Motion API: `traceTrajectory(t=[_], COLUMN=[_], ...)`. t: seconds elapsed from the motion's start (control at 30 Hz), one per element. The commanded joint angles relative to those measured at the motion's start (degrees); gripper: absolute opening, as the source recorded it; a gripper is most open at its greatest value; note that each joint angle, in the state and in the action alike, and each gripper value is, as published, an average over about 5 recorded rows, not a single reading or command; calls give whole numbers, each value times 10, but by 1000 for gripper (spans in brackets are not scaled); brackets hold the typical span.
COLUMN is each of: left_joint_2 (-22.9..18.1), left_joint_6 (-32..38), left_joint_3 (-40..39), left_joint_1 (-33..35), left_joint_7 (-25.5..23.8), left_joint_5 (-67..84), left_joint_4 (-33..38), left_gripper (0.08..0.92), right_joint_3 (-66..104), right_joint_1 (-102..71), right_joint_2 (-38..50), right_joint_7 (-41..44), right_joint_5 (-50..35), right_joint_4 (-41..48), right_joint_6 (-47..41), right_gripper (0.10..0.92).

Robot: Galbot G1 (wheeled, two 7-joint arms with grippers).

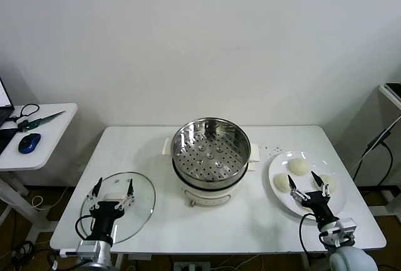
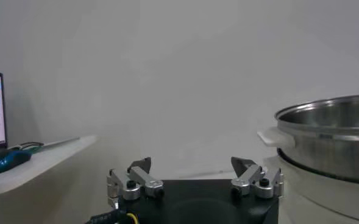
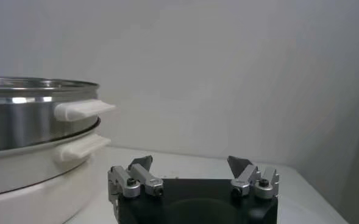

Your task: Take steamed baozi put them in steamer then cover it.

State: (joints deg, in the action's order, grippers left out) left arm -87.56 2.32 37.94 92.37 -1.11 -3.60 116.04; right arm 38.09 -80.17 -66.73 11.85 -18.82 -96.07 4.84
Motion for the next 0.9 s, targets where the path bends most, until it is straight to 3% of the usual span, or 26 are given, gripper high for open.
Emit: traceTrajectory(t=[0.03,0.3,0.47,0.67,0.9], left_joint_2=[1,1,-1,0,3], left_joint_6=[-1,4,11,11,0], left_joint_3=[-1,-4,-7,-8,-4], left_joint_1=[2,7,17,19,13], left_joint_7=[3,6,5,6,12], left_joint_5=[-1,2,9,15,26], left_joint_4=[4,7,8,4,1], left_gripper=[823,823,823,823,823], right_joint_3=[0,-52,-157,-331,-619], right_joint_1=[37,154,277,473,731], right_joint_2=[41,247,353,395,383], right_joint_7=[37,258,382,487,524], right_joint_5=[50,120,172,273,295], right_joint_4=[6,90,195,290,371], right_joint_6=[-52,-148,-107,-37,-8], right_gripper=[823,823,823,823,823])
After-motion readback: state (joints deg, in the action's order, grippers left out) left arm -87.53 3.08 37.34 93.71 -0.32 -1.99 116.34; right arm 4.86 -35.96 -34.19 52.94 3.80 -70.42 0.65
